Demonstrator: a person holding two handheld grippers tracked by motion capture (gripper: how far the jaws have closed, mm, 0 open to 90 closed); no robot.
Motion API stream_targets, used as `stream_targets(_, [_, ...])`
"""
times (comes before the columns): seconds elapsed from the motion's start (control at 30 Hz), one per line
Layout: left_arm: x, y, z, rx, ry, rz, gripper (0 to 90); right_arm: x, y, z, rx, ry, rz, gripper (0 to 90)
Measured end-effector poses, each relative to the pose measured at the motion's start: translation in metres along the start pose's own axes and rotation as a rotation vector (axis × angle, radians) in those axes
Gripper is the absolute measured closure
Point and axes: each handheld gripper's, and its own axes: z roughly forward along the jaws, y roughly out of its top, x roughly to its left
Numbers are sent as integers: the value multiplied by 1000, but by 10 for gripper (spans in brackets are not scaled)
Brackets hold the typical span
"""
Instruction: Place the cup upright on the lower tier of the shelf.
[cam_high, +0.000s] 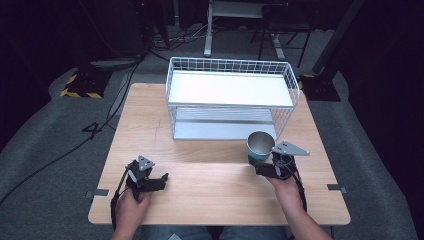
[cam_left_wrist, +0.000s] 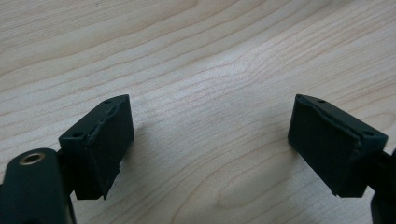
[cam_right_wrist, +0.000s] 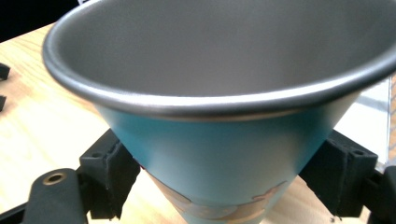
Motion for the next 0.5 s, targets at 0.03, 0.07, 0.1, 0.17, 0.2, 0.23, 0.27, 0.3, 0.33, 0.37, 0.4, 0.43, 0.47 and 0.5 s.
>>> stream_targets(0.03, [0, 0, 0, 0, 0, 0, 150, 0, 1, 2, -1, -1, 2, 193])
stream_targets(0.07, [0, 0, 0, 0, 0, 0, 150, 0, 4, 4, 1, -1, 6, 193])
stream_targets(0.1, [0, 0, 0, 0, 0, 0, 150, 0, 5, 6, -2, -3, 5, 193])
stream_targets(0.17, [0, 0, 0, 0, 0, 0, 150, -1, 8, 10, -1, -4, 11, 193])
stream_targets(0.2, [0, 0, 0, 0, 0, 0, 150, -1, 10, 13, -3, -6, 9, 193])
stream_targets(0.23, [0, 0, 0, -1, 0, -1, 150, -1, 12, 15, -4, -7, 12, 193])
stream_targets(0.27, [0, 0, 0, 0, 0, 0, 150, -1, 13, 17, -5, -9, 12, 193])
stream_targets(0.3, [0, 0, 0, 0, 0, 0, 150, -1, 15, 20, -10, -9, 12, 193])
stream_targets(0.33, [0, 0, 0, -1, 0, 0, 150, 0, 17, 22, -15, -14, 17, 193])
stream_targets(0.37, [0, 0, 0, 1, -3, -2, 150, 0, 19, 25, -19, -17, 22, 193])
stream_targets(0.4, [0, -1, 0, 1, -4, 0, 150, 1, 20, 28, -26, -17, 27, 194])
stream_targets(0.43, [0, -1, -1, -1, -5, 3, 150, 1, 22, 31, -32, -18, 31, 193])
stream_targets(0.47, [-1, -1, -1, -2, -6, 5, 150, 2, 23, 33, -32, -21, 32, 193])
stream_targets(0.5, [-1, -1, -1, -2, -6, 5, 150, 2, 23, 33, -32, -21, 32, 193])
